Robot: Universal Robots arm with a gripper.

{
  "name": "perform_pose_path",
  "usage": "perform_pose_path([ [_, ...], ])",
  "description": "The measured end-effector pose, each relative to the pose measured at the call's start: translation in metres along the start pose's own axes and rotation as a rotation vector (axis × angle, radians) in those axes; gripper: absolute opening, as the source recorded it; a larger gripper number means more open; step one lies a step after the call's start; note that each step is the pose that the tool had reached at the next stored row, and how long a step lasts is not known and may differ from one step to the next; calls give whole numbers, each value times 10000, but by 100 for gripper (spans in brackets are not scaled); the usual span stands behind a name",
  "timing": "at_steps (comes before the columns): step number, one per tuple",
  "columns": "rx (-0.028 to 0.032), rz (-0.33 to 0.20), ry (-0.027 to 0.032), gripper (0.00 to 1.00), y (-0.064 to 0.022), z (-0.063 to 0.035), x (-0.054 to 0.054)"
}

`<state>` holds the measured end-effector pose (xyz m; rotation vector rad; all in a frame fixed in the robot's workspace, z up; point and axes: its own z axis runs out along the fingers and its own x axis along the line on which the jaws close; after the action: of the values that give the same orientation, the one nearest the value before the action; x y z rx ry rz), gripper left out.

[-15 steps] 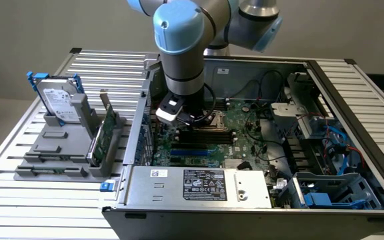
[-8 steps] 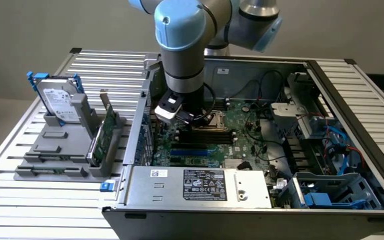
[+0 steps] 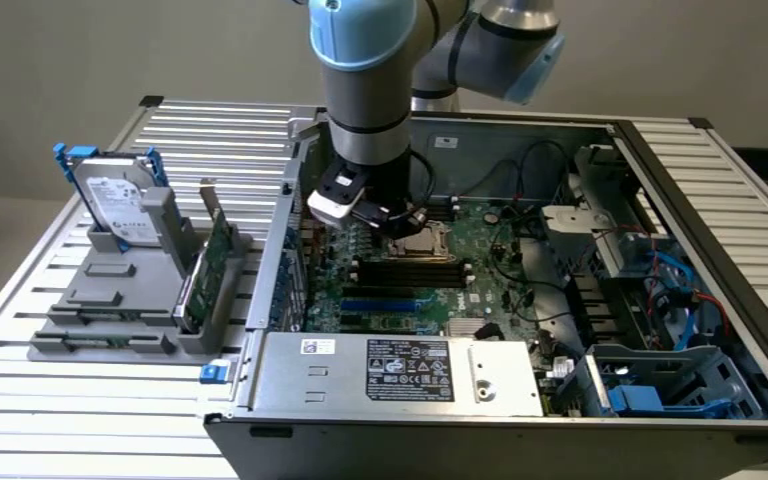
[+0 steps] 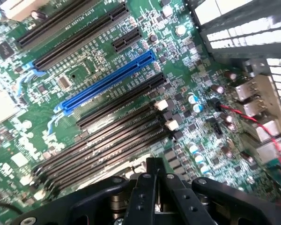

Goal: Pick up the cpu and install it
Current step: 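Install the first cpu locking lever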

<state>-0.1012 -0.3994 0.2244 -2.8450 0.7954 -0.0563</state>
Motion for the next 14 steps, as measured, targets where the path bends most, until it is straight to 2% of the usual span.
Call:
perform_pose_path([
  [9,-2,-62,-15,11,-101,-375,-21],
  [11,-3,-205,-42,11,-120,-457,-24],
  [14,-10,-673,-133,11,-137,-545,-26],
])
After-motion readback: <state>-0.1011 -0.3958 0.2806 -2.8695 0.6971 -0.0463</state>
